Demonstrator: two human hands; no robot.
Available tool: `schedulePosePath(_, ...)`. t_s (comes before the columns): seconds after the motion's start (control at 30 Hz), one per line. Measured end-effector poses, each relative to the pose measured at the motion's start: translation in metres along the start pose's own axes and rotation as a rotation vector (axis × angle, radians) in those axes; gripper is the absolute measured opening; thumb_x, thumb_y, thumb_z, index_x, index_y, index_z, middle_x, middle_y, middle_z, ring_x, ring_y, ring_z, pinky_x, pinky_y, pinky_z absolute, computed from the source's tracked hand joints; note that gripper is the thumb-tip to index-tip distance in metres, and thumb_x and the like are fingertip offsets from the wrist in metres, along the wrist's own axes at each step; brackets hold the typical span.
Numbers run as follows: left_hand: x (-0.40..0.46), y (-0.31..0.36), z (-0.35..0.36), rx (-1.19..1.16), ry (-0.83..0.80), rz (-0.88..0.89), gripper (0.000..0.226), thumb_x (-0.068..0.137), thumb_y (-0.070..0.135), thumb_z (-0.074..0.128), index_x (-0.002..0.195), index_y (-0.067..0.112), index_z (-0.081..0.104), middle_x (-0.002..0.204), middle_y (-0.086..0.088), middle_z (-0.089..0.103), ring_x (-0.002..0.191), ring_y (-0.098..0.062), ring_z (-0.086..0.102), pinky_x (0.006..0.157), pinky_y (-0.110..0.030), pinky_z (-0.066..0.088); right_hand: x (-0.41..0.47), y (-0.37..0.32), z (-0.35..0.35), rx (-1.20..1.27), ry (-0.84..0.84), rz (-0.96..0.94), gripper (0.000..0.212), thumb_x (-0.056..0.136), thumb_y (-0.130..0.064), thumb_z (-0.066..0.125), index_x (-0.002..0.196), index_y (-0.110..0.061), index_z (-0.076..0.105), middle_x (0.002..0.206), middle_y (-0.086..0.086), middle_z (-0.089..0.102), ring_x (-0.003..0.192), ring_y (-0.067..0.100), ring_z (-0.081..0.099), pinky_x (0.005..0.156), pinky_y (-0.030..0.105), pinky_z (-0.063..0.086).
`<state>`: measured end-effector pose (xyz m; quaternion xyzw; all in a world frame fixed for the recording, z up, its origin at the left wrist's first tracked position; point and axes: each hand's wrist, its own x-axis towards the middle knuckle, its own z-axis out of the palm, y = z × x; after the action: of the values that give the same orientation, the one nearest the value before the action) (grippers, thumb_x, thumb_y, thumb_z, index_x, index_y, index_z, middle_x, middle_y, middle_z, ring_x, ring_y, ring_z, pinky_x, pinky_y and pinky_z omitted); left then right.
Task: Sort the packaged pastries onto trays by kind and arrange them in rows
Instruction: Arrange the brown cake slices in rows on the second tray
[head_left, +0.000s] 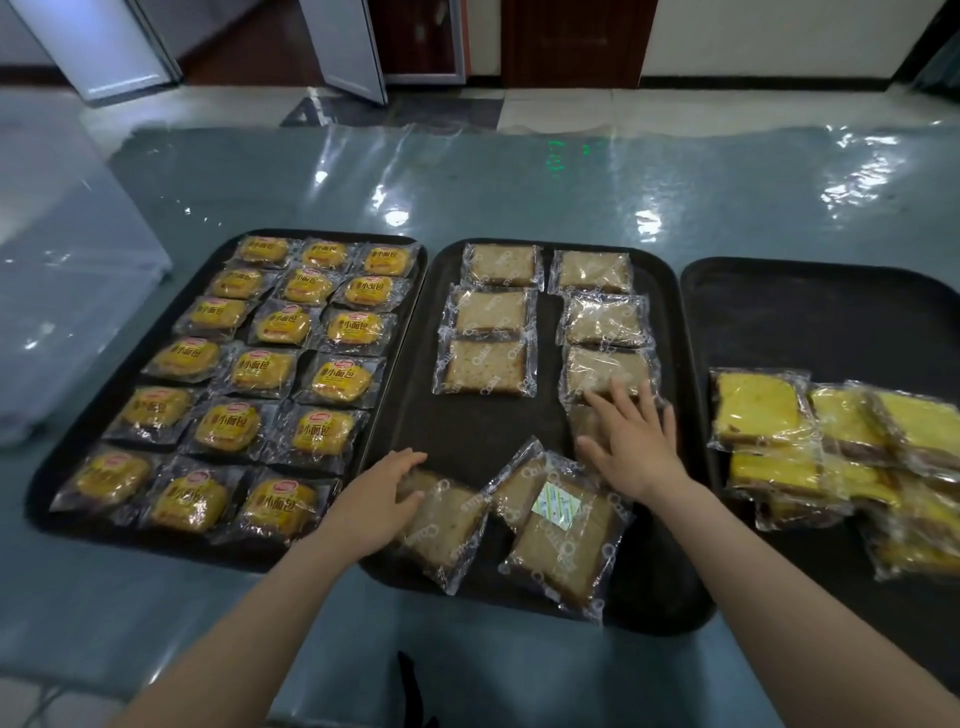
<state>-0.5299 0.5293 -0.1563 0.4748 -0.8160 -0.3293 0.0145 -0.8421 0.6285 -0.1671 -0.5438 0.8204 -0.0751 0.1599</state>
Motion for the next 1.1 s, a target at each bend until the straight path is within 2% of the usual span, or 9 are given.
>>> schedulePosePath(0.1,-0.003,0.001,0.010,0.043,-0.037,0.011,0.060,0.090,0.037,0.058,0.144,0.028,0.033,0.157,0.004,0.018,0.144,-0.012,0.006,0.113,-0.032,0.014,-0.015,-0.012,0.001,0.078,0.018,-0.050,0.059,0.094,-0.053,0.044,0.148,-0.037,0.027,0.161,-0.008,0.006,0.147,0.019,-0.010,0.116,0.048,-0.002)
schedulePosePath(0.23,-0.009,0.002,0.017,0.129,-0.047,0.038,0.072,0.089,0.050,0.053,0.149,0.028,0.021,0.159,0.000,0.003,0.145,-0.017,-0.006,0.114,-0.037,0.001,-0.036,-0.027,-0.006,0.115,-0.014,-0.115,0.063,0.089,-0.057,0.052,0.144,-0.030,0.039,0.156,-0.004,0.027,0.144,0.021,0.017,0.116,0.042,0.016)
schedulePosePath(0.37,-0.017,-0.002,0.020,0.197,-0.061,0.062,0.081,0.088,0.057,0.050,0.151,0.028,0.008,0.158,-0.002,-0.008,0.144,-0.018,-0.011,0.113,-0.036,-0.005,-0.060,-0.034,-0.010,0.067,-0.142,-0.094,0.074,0.081,-0.054,0.064,0.145,-0.028,0.037,0.148,-0.004,0.040,0.134,0.021,0.035,0.110,0.038,0.032)
schedulePosePath(0.53,-0.036,-0.016,0.027,0.374,-0.081,0.169,0.092,0.083,0.071,0.038,0.145,0.033,-0.018,0.151,0.000,-0.030,0.134,-0.015,-0.032,0.109,-0.036,-0.015,-0.086,-0.045,-0.004,0.092,0.001,0.092,0.074,0.080,-0.043,0.072,0.143,-0.028,0.036,0.132,0.000,0.055,0.115,0.025,0.053,0.092,0.039,0.046)
schedulePosePath(0.6,-0.048,-0.021,0.035,0.417,-0.149,0.192,0.095,0.080,0.077,0.032,0.138,0.035,-0.031,0.147,-0.001,-0.039,0.130,-0.018,-0.039,0.107,-0.035,-0.019,-0.093,-0.049,-0.001,0.067,0.050,0.175,0.074,0.079,-0.042,0.073,0.142,-0.028,0.036,0.131,0.002,0.055,0.116,0.027,0.052,0.089,0.039,0.046)
schedulePosePath(0.7,-0.052,-0.022,0.037,0.456,-0.181,0.185,0.099,0.077,0.080,0.028,0.132,0.033,-0.039,0.143,-0.003,-0.043,0.129,-0.021,-0.041,0.107,-0.036,-0.021,-0.099,-0.054,-0.002,0.057,0.098,0.283,0.073,0.078,-0.043,0.073,0.141,-0.027,0.040,0.133,0.003,0.051,0.123,0.028,0.047,0.094,0.042,0.043)
schedulePosePath(0.87,-0.049,-0.021,0.039,0.443,-0.186,0.183,0.096,0.077,0.081,0.026,0.131,0.034,-0.039,0.142,-0.006,-0.043,0.131,-0.022,-0.039,0.107,-0.037,-0.021,-0.107,-0.062,-0.002,0.101,0.165,0.362,0.059,0.079,-0.039,0.074,0.130,-0.027,0.048,0.126,-0.001,0.052,0.116,0.025,0.052,0.093,0.043,0.043)
schedulePosePath(0.97,-0.049,-0.022,0.038,0.413,-0.189,0.174,0.094,0.080,0.078,0.030,0.134,0.035,-0.035,0.144,-0.006,-0.041,0.132,-0.022,-0.037,0.108,-0.037,-0.019,-0.115,-0.067,-0.005,0.196,0.168,0.401,0.053,0.081,-0.035,0.072,0.125,-0.026,0.044,0.122,-0.003,0.058,0.112,0.025,0.057,0.096,0.045,0.041)
schedulePosePath(1.1,-0.038,-0.011,0.035,0.309,-0.171,0.071,0.086,0.088,0.068,0.031,0.145,0.029,-0.021,0.150,-0.007,-0.033,0.138,-0.024,-0.030,0.111,-0.040,-0.014,-0.122,-0.073,-0.017,0.225,0.144,0.386,0.050,0.082,-0.034,0.071,0.118,-0.028,0.037,0.108,-0.004,0.062,0.099,0.025,0.062,0.095,0.047,0.043)
